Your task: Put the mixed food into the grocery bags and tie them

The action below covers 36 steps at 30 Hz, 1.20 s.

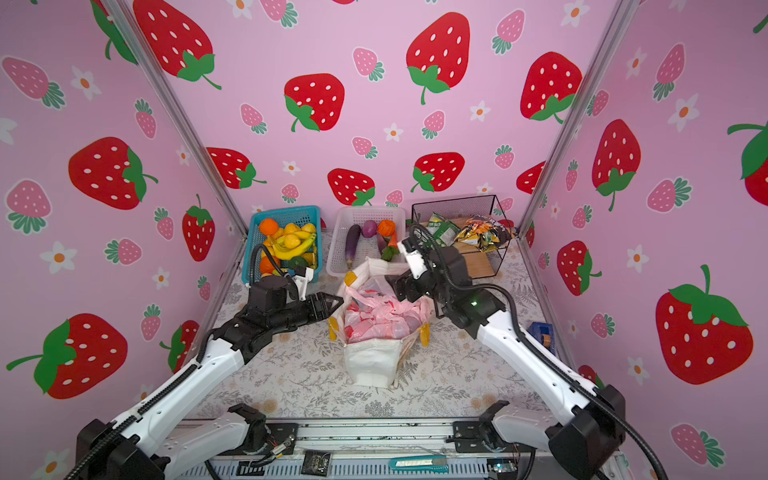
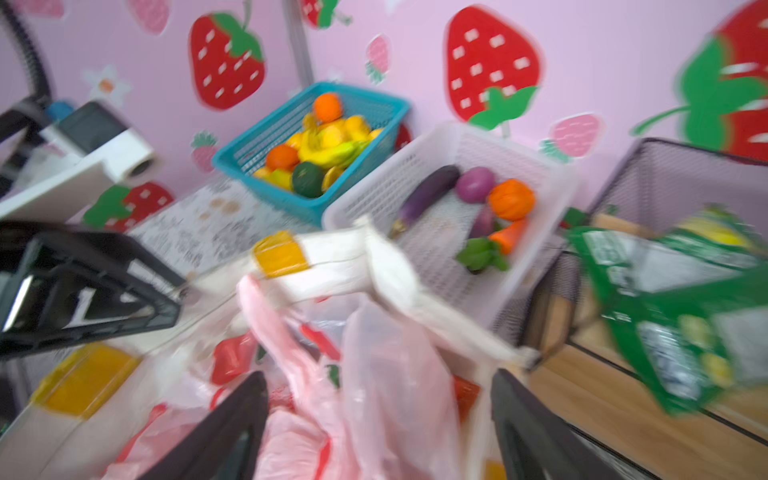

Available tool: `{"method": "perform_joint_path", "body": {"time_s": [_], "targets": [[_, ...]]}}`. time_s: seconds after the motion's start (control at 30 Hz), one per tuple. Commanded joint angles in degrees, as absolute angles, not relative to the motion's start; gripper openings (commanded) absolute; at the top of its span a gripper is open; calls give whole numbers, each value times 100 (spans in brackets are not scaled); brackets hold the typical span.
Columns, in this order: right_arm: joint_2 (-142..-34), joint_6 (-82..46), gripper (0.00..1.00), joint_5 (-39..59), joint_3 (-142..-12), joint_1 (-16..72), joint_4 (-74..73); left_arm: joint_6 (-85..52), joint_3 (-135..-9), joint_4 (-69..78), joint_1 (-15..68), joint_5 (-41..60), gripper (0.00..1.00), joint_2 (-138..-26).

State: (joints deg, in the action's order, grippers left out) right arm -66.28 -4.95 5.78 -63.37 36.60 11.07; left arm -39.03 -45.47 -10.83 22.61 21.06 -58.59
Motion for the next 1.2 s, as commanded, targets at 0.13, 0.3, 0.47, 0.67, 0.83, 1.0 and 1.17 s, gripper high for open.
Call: {"method": "perform_joint_path", "body": {"time_s": [0.13, 0.3, 0.47, 0.67, 0.83, 1.0, 1.17], "targets": [[-5788, -1062, 100, -956, -5228, 2355, 421, -3289, -4441, -895, 2145, -79, 89, -4692], [-5511, -1111, 100, -2103, -4061, 2015, -649, -2575, -3614, -92, 2051, -2000, 99, -4012], [-5783, -906, 100, -3181, -3066, 1917, -1862, -1579, -2668, 1411, 1621, -3123, 99, -4219], [-6952, -259, 100, -3138, -2547, 1513, -3261, -1405, -2576, 2131, 325, -1999, 99, -5834], [-7784, -79, 100, -2590, -2085, 1401, -4688, -938, -2528, 2999, 17, -1037, 99, -6822], [-8224, 4, 100, -2211, -2055, 1328, -5090, -405, -2663, 3274, -2, -714, 99, -7493], [-8208, 276, 100, -1877, -1647, 1279, -6175, -436, -2336, 4458, -74, -737, 99, -8323]]}}
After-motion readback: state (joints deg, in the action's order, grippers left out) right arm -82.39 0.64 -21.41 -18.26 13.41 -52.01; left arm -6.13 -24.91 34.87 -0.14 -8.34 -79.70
